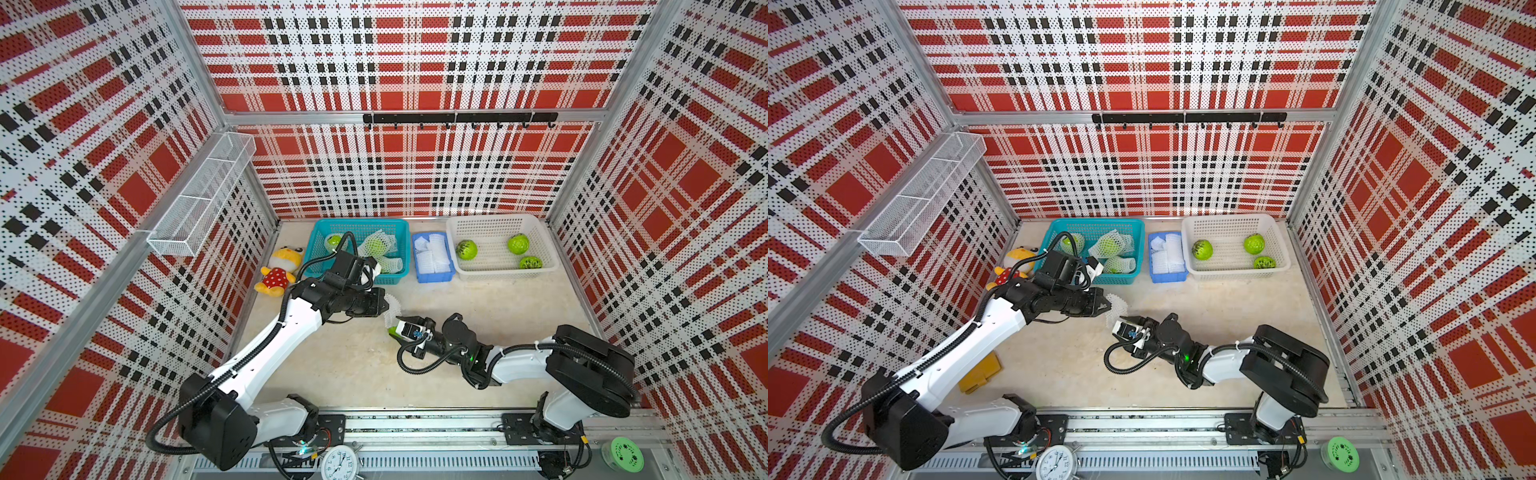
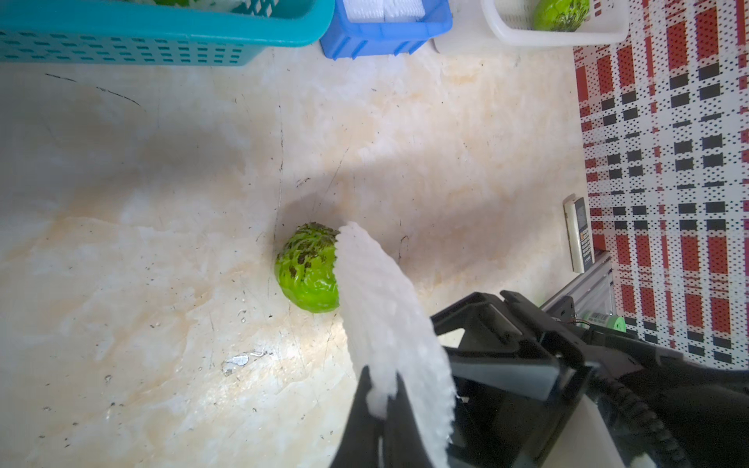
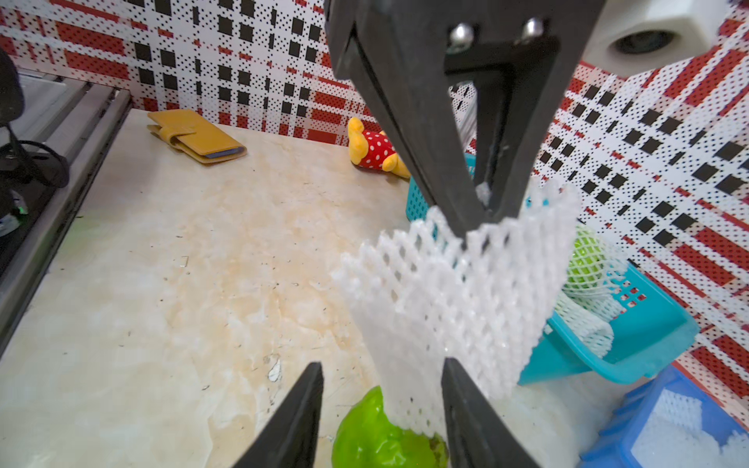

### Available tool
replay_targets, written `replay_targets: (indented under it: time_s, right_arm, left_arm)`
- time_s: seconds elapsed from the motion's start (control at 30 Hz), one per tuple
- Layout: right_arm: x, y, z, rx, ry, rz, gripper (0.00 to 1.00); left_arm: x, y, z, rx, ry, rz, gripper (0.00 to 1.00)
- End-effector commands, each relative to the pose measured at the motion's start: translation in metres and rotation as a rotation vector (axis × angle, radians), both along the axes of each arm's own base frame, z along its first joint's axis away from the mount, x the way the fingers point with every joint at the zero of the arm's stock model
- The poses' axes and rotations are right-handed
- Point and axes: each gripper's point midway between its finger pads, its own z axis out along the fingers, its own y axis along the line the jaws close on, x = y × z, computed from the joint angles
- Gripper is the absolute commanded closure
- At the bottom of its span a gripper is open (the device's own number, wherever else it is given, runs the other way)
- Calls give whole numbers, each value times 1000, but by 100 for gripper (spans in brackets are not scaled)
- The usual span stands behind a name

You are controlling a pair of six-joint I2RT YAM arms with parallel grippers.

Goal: Sleeve custard apples in foam nets
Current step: Open the foam net.

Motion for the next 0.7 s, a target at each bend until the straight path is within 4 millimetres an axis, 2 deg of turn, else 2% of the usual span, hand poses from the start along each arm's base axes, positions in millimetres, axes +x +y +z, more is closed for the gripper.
replay_targets:
  time_s: [0.0,0.17,0.33,0.43,0.63,0.67]
  right_arm:
    - [11,2,37,116,-80,-62,57]
    - [14,3,38,121,-77,-72,68]
    - [14,2,39,122,-76,-80,91]
    - [13,-1,38,113,-70,-82,100]
    - [13,-7,41,109,-72,-97,100]
    - [13,-9,44,116,-76,-102,100]
  left_arm:
    - [-1,0,7,-26,-18,16,100]
    - [-3,-1,6,-28,-16,12,100]
    - [-3,1,7,-28,-20,16,100]
    - [-2,2,8,-24,-29,20,100]
    - [-6,-1,15,-29,-49,-16,100]
    - [-8,-3,18,-29,-64,-29,92]
